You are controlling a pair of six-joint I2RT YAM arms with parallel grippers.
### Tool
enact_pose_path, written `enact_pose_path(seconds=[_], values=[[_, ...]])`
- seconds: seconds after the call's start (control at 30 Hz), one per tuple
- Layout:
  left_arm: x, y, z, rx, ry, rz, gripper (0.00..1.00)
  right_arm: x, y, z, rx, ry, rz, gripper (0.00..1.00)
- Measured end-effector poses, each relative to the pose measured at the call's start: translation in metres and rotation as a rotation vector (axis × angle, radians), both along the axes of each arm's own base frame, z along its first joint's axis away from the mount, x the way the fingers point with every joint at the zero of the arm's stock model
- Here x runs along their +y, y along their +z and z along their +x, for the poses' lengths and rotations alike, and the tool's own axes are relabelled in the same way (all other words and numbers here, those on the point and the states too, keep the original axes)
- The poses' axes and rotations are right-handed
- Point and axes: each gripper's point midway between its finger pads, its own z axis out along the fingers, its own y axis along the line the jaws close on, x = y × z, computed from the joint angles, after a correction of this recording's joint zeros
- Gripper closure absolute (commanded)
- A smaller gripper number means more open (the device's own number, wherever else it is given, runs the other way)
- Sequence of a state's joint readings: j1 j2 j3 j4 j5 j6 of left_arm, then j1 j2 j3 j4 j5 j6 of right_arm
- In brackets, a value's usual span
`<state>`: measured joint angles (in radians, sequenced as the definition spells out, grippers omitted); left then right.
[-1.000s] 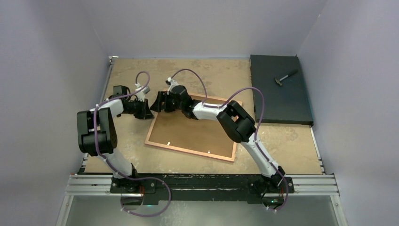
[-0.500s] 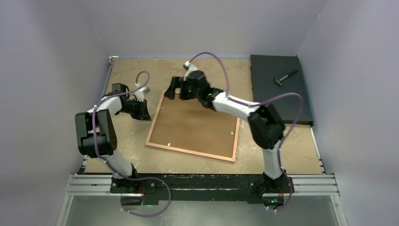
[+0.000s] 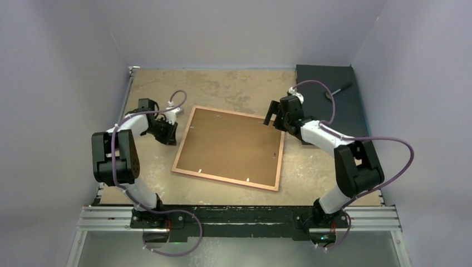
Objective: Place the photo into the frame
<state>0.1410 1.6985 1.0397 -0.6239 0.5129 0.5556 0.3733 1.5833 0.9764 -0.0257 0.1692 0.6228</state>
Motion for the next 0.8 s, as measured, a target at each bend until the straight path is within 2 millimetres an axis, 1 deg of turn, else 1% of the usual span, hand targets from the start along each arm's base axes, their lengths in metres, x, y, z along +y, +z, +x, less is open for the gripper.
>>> enact_pose_path(seconds=[0.07,0.13,0.27,0.33,0.47,0.67,0.73,0.8], values=[[-0.004,-0.009,-0.01,0.023,-0.031,0.025,0.89,-0.002,-0.012,-0.005,0.028,0.004,-0.015,0.01],[-0.007,-0.016,-0.018,0.038,-0.063,0.047,0.89,-0.003,-0.019,-0.006,0.045,0.004,-0.021,0.01],[-0.011,-0.018,-0.026,0.022,-0.123,0.094,0.9,-0.008,-0.036,-0.006,0.068,-0.005,-0.032,0.01],[-0.013,-0.018,-0.028,0.014,-0.149,0.115,0.91,-0.007,-0.033,-0.002,0.05,-0.004,-0.025,0.01],[-0.014,-0.019,-0.028,0.001,-0.182,0.154,0.92,-0.007,-0.034,-0.002,0.048,-0.001,-0.027,0.01],[-0.014,-0.019,-0.028,-0.006,-0.194,0.168,0.93,-0.01,-0.036,-0.002,0.048,0.003,-0.046,0.01],[-0.014,-0.019,-0.028,-0.009,-0.196,0.172,0.93,-0.013,-0.036,-0.002,0.042,-0.001,-0.055,0.01],[-0.013,-0.019,-0.028,-0.011,-0.196,0.173,0.93,-0.021,-0.039,-0.006,0.051,-0.015,-0.067,0.01]])
